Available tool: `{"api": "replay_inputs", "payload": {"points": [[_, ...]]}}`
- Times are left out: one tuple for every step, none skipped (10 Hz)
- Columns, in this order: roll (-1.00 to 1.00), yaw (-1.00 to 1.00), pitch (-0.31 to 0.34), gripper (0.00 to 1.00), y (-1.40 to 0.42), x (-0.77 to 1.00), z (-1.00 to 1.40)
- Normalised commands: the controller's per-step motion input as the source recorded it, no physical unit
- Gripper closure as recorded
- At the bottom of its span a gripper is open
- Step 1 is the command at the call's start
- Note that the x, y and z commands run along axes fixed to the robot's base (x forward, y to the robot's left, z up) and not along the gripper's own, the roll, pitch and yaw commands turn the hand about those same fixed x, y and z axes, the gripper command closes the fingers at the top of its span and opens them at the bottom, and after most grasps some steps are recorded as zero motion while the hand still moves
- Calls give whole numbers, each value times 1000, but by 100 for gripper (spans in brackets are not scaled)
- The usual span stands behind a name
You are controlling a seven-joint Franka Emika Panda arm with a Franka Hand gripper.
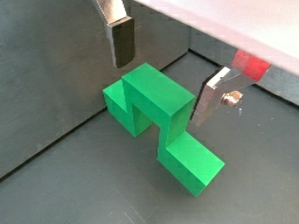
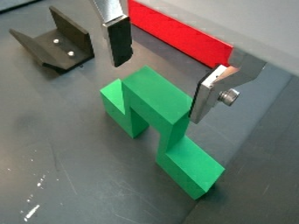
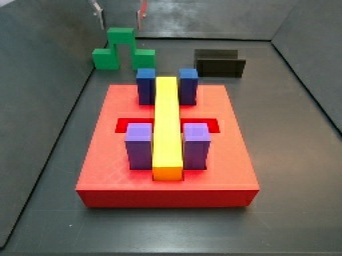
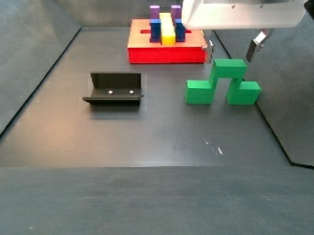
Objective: Pick up the green object. Move up. Move to above the board. Insert the green object.
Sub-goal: Pick up the green object.
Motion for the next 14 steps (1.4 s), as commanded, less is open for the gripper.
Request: {"api": "replay_inputs", "payload": {"points": [[99, -51, 0, 0, 126, -146, -311], [97, -40, 0, 0, 91, -83, -289], [110, -34, 0, 0, 86, -29, -277], [109, -17, 0, 0, 40, -9, -231], [87, 0, 0, 0, 0, 0, -211], [93, 0, 0, 0, 0, 0, -191], [91, 0, 0, 0, 0, 0, -166], [77, -20, 0, 0, 0, 0, -114], [80, -34, 0, 0, -3, 0, -123], [80, -40, 0, 0, -14, 0, -134], [96, -17, 0, 0, -66, 0, -94], [96, -20, 0, 0, -54, 0, -80], [40, 0, 0, 0, 0, 0, 0], [0, 0, 0, 0, 0, 0, 0]]}}
